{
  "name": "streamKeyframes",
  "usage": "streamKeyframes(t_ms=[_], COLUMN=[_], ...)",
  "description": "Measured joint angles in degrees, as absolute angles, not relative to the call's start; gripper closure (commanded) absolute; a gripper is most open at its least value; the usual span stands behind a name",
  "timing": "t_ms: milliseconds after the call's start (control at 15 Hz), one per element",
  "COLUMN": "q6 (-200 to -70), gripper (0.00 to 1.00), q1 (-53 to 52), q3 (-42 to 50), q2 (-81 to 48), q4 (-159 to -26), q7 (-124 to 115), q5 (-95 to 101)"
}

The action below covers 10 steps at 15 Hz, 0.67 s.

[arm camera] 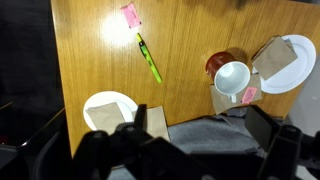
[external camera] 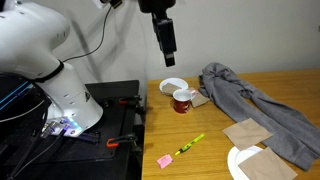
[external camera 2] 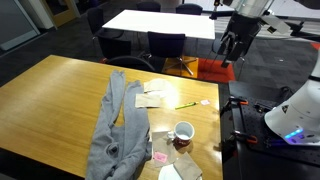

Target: Put the yellow pen inside the maroon mug

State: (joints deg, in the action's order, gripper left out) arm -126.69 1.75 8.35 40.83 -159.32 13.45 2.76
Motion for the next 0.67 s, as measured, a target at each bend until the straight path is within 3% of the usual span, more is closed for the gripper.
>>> streamKeyframes(t_ms=[667], q6=[-143.03], gripper=[0.0], q1=[2.99], q3=[14.57], q2=[25.33], q4=[-159.56], q7=[24.41], q5=[7.43])
